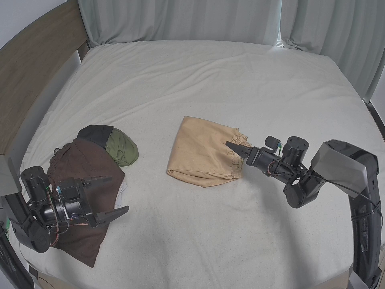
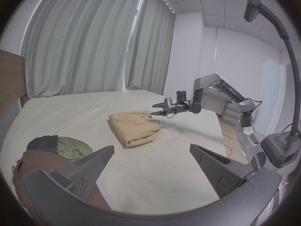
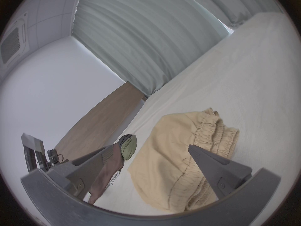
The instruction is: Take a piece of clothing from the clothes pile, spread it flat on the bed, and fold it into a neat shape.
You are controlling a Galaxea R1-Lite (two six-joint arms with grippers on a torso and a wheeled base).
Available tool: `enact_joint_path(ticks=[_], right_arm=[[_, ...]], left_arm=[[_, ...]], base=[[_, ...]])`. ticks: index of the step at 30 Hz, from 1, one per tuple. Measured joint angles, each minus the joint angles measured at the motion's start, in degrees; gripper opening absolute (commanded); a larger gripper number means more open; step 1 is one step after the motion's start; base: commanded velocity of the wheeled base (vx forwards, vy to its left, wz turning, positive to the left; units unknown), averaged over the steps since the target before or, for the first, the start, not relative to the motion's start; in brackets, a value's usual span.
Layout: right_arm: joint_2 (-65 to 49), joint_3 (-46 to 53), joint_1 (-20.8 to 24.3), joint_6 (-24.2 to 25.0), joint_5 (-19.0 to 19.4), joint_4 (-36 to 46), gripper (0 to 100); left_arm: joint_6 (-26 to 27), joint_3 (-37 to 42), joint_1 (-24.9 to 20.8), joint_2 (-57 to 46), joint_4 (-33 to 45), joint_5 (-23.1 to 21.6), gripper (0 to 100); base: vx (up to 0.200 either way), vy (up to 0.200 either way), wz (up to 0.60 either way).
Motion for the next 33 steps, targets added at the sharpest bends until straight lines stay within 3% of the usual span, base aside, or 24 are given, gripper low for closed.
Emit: enact_joint_path(ticks=[6, 13, 20, 27, 33], right_arm=[[-7.6, 11.6, 1.6, -6.7, -0.1, -2.2, 100], [-15.5, 24.8, 3.3, -18.0, -0.3, -5.4, 100], [-21.6, 35.5, 3.9, -29.1, -3.0, -7.3, 100], [-28.6, 44.1, 3.2, -30.8, -4.4, -7.9, 100], [-36.6, 50.7, -0.8, -30.9, -5.3, -7.8, 100]], left_arm=[[-0.1, 0.3, -0.6, -0.5, 0.1, 0.0, 100], [-0.4, 1.5, -2.3, -1.1, 0.2, 0.1, 100], [-0.4, 3.3, -3.8, -2.3, 0.3, 0.1, 100], [-0.4, 6.5, -5.8, -3.6, 0.4, 0.0, 100], [-0.4, 8.8, -8.1, -5.7, 1.0, 0.0, 100]], base=[[0.0, 0.0, 0.0], [0.0, 0.0, 0.0], [0.0, 0.0, 0.0], [0.0, 0.0, 0.0], [0.0, 0.0, 0.0]])
